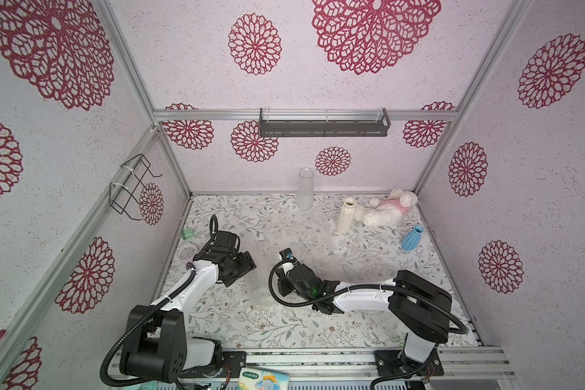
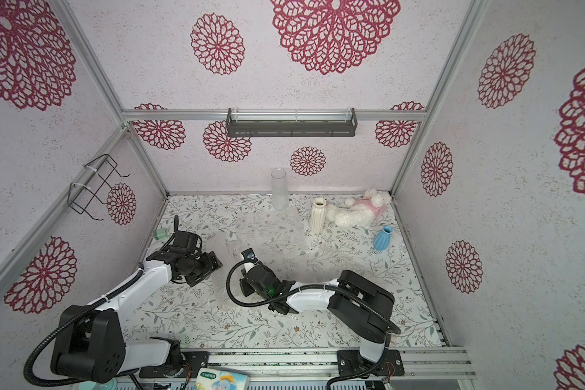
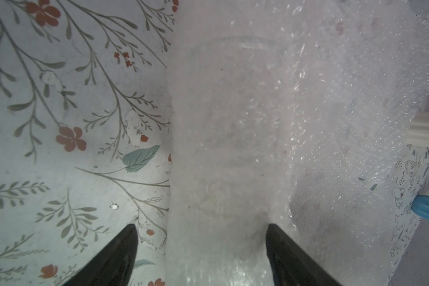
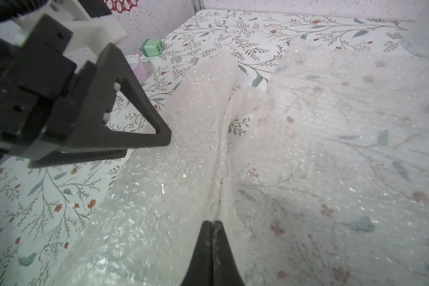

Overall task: Unwrap the vase from the bubble wrap
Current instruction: Unwrap the bubble wrap at the center of the board.

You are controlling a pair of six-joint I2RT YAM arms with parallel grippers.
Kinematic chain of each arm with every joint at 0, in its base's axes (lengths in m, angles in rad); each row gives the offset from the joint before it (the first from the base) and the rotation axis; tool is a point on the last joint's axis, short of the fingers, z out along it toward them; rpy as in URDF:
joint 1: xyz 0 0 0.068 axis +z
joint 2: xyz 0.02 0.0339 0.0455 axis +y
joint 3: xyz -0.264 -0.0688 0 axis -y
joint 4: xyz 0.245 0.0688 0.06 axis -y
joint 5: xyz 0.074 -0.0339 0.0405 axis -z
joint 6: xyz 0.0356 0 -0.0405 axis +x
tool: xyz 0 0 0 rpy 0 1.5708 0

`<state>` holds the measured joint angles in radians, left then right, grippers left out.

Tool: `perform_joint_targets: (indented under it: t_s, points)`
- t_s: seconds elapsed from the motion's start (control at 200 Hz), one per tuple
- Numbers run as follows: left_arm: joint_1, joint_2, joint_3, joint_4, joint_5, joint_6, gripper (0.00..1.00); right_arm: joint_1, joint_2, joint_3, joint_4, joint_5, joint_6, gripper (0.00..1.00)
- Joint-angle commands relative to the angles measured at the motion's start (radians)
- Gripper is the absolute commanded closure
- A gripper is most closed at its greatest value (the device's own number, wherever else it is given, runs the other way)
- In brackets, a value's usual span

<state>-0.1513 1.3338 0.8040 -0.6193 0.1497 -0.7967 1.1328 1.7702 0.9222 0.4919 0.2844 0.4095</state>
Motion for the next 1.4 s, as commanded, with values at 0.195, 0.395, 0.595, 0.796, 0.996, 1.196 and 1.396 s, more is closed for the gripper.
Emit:
perform_joint_targets:
  t_s: [0.195, 0.395, 0.595, 0.796, 0.996, 1.196, 1.396]
  points:
    - [0.035, -0.024, -0.056, 0.009, 0.024, 0.004, 0.17, -0.001, -0.046, 0.016, -0.014, 0.002, -0.028, 0.90]
    - [0.070, -0.047, -0.091, 0.024, 0.050, -0.014, 0.17, 0.002, -0.027, 0.003, -0.019, 0.004, -0.020, 0.90]
    - [0.115, -0.096, -0.130, 0.044, 0.098, -0.032, 0.17, 0.001, -0.015, -0.005, -0.024, 0.011, -0.017, 0.90]
    - [0.147, -0.132, -0.147, 0.046, 0.124, -0.047, 0.17, 0.001, -0.002, -0.007, -0.023, 0.012, -0.014, 0.90]
    - [0.160, -0.152, -0.152, 0.049, 0.140, -0.055, 0.17, 0.000, -0.020, -0.018, -0.008, 0.019, -0.020, 0.90]
    - [0.181, -0.167, -0.173, 0.059, 0.161, -0.067, 0.17, -0.001, -0.030, -0.012, -0.011, 0.029, -0.033, 0.89]
    - [0.193, -0.201, -0.157, 0.045, 0.167, -0.072, 0.18, 0.001, -0.038, -0.014, -0.002, 0.026, -0.036, 0.89]
